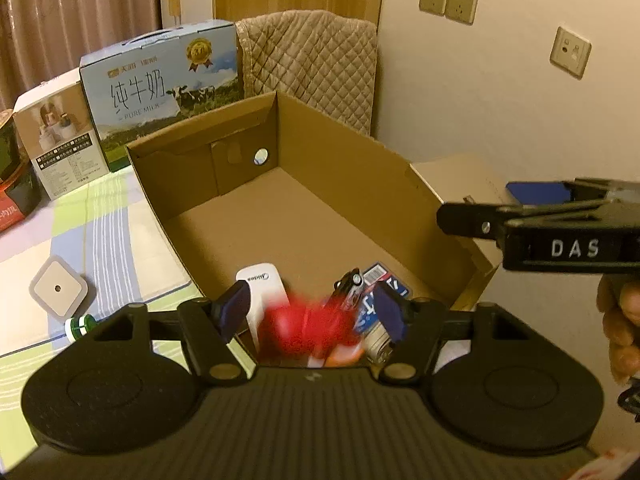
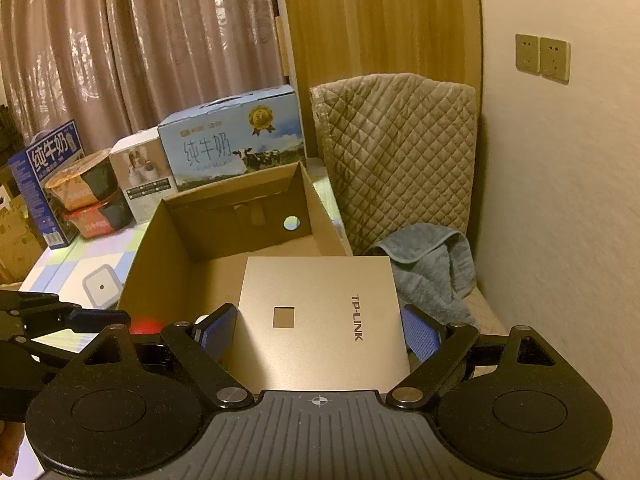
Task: Organize rigid objects
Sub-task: 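Lower the toy figure and plate into the box and open both grippers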
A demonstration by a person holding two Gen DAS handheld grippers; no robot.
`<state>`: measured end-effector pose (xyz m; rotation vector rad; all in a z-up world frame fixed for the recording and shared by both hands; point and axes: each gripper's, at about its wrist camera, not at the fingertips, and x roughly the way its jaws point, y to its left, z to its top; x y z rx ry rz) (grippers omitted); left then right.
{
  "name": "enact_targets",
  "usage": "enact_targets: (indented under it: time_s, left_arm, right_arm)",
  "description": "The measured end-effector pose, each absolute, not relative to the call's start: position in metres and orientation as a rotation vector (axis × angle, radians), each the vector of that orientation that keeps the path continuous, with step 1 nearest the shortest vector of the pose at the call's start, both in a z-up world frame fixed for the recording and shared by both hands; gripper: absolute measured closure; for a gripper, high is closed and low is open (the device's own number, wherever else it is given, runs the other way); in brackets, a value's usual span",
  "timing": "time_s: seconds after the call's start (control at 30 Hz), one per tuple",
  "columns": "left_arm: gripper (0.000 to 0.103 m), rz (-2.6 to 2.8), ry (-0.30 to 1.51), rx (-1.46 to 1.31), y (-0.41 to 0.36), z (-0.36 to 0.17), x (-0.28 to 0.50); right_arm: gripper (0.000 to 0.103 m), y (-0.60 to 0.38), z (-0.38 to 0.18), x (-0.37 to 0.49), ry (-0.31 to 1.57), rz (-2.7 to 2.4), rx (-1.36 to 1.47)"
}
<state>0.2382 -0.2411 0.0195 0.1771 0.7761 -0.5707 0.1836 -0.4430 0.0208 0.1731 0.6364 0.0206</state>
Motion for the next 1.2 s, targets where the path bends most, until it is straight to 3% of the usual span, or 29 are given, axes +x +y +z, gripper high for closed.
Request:
enact_targets:
  time_s: [0.5,1.2]
  left_arm:
    - [0.034,-0.495,0.735,0.127,-0.2,0.044,0.228]
    - [0.031,-0.458,0.75,0.09,-0.175,0.037,0.23]
  right_arm:
    - [0.018,-0.429,0.025,0.178,0.644,0.06,0.168]
    - [0.018,-0.423,0.013,0.199,0.666,0.076,0.247]
